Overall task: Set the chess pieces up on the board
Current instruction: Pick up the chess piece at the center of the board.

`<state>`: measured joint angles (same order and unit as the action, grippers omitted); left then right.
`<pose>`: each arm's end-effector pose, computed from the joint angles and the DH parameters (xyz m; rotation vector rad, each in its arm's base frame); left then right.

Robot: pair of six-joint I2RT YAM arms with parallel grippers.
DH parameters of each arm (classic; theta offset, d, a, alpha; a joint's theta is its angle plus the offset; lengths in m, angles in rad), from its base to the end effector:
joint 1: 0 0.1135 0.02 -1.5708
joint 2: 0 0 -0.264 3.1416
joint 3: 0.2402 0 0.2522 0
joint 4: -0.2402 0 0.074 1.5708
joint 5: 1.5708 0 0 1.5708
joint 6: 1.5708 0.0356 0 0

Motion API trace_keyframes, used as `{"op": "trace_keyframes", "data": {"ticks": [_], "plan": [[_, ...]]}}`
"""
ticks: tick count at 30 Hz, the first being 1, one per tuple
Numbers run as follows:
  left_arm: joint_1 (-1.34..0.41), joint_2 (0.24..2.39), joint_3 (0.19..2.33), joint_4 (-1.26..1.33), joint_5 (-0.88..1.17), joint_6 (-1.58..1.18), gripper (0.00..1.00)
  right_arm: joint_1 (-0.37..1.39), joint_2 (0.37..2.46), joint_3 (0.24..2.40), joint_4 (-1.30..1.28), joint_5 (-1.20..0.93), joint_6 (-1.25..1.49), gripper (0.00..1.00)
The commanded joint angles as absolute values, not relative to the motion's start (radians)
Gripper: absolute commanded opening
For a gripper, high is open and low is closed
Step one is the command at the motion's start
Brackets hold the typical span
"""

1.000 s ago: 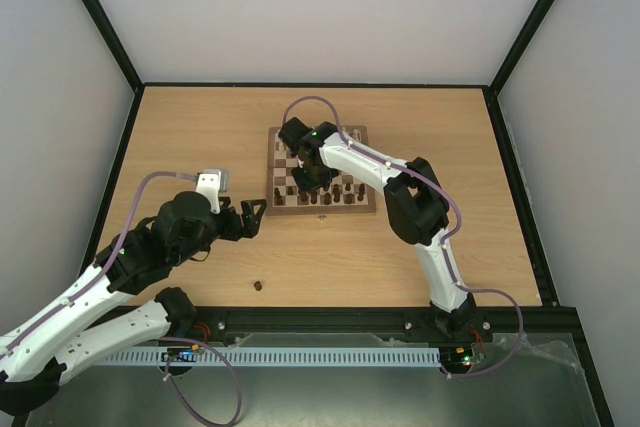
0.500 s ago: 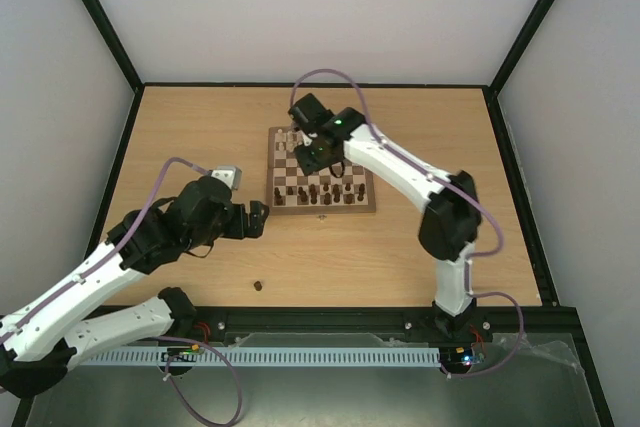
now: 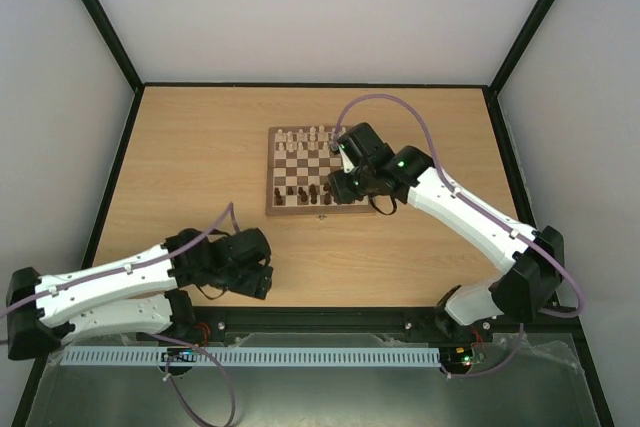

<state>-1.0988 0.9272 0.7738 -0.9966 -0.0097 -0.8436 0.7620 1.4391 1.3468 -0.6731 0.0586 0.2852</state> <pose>0.0720 -0.1402 0.2465 0.3604 2.8319 -0.4955 0.2284 0.2151 0.3365 -0.5329 2.3187 0.4463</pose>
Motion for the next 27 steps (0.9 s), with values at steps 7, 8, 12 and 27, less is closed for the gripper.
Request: {"op": "trace_keyframes", "data": {"ticks": [7,8,12,27], "plan": [[-1.264,1.019,0.652,-0.846,-0.005,-1.016,0.73,0.76,1.366,1.281,-0.629,-0.011,0.284,0.52],[-1.264,1.031,0.643,-0.832,-0.012,-1.013,0.72,0.759,1.363,1.279,-0.628,-0.014,0.285,0.52],[-1.261,1.098,0.63,-0.794,-0.054,-1.002,0.67,0.759,1.353,1.273,-0.624,-0.018,0.283,0.52],[-1.166,1.161,0.628,-0.762,-0.114,-0.945,0.51,0.759,1.33,1.248,-0.622,-0.005,0.284,0.52]]}}
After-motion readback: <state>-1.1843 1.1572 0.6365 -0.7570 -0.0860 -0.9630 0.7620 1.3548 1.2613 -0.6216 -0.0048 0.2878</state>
